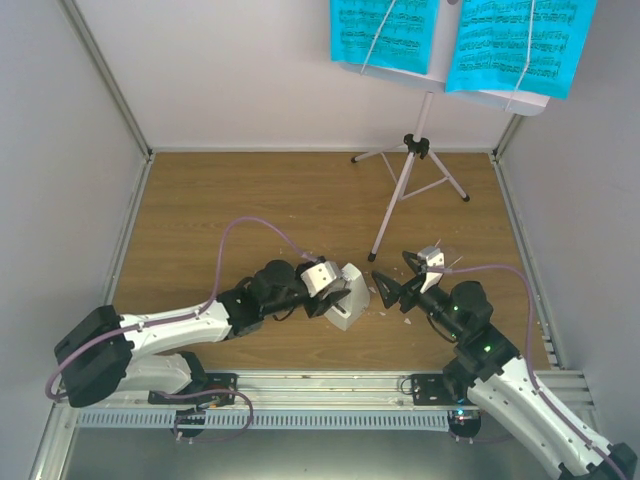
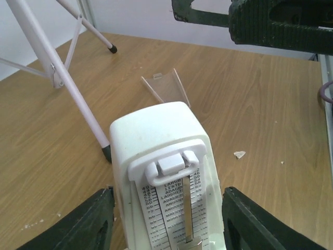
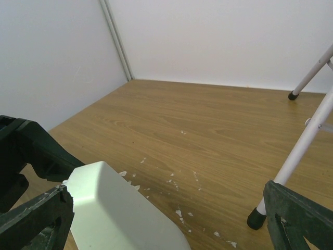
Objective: Pack up the instrument practice props
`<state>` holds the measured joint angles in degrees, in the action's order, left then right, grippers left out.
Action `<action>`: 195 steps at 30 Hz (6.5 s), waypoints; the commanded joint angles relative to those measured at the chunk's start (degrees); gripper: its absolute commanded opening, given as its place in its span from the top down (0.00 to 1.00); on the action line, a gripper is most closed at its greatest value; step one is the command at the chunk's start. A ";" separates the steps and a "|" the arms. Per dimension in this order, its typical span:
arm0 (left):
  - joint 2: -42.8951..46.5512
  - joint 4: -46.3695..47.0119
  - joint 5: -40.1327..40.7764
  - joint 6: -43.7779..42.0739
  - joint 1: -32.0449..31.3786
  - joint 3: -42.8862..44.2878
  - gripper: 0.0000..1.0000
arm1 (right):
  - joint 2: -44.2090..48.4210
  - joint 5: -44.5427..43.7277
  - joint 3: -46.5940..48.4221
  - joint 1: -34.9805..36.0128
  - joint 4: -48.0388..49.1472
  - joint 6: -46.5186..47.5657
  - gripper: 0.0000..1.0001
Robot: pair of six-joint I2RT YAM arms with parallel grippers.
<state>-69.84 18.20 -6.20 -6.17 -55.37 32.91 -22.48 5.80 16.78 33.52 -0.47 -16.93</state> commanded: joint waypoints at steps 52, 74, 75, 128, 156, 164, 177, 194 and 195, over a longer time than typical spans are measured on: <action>-10.00 -23.46 4.57 15.42 -4.21 26.12 0.04 | -20.55 -21.74 13.93 -0.56 -16.46 -14.76 0.00; -12.85 -26.71 12.06 20.38 -5.53 26.40 0.35 | -20.67 -17.58 9.46 -8.33 -17.01 -19.98 0.00; -12.92 -26.84 12.14 20.53 -5.53 26.50 0.38 | -20.59 -17.55 9.42 -8.38 -17.08 -20.13 0.00; -0.46 -24.96 13.16 29.82 13.47 20.61 0.01 | -13.63 -20.20 10.35 -8.37 -21.30 -19.30 0.00; 1.65 -18.37 -10.87 32.02 40.18 -6.15 0.09 | -10.48 -14.97 9.98 -8.37 -16.03 -19.08 0.00; -6.96 -15.99 -6.62 31.20 31.60 -1.15 0.15 | -5.45 -15.22 9.34 -8.38 -16.67 -17.80 0.00; -12.41 -13.99 -6.28 28.81 25.00 1.54 0.24 | -3.60 -16.10 8.55 -8.38 -17.65 -17.92 0.00; -11.17 -20.14 -2.88 25.76 32.38 4.44 0.28 | -4.16 -16.34 8.45 -8.38 -16.76 -17.95 0.00; -12.57 -20.08 -2.88 25.55 32.47 5.25 0.28 | -4.35 -16.21 8.52 -8.38 -16.60 -18.01 0.00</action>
<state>-78.46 -2.37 -9.19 21.21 -23.11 34.48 -26.59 -10.07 26.02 25.67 -18.46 -34.92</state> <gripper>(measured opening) 0.724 0.995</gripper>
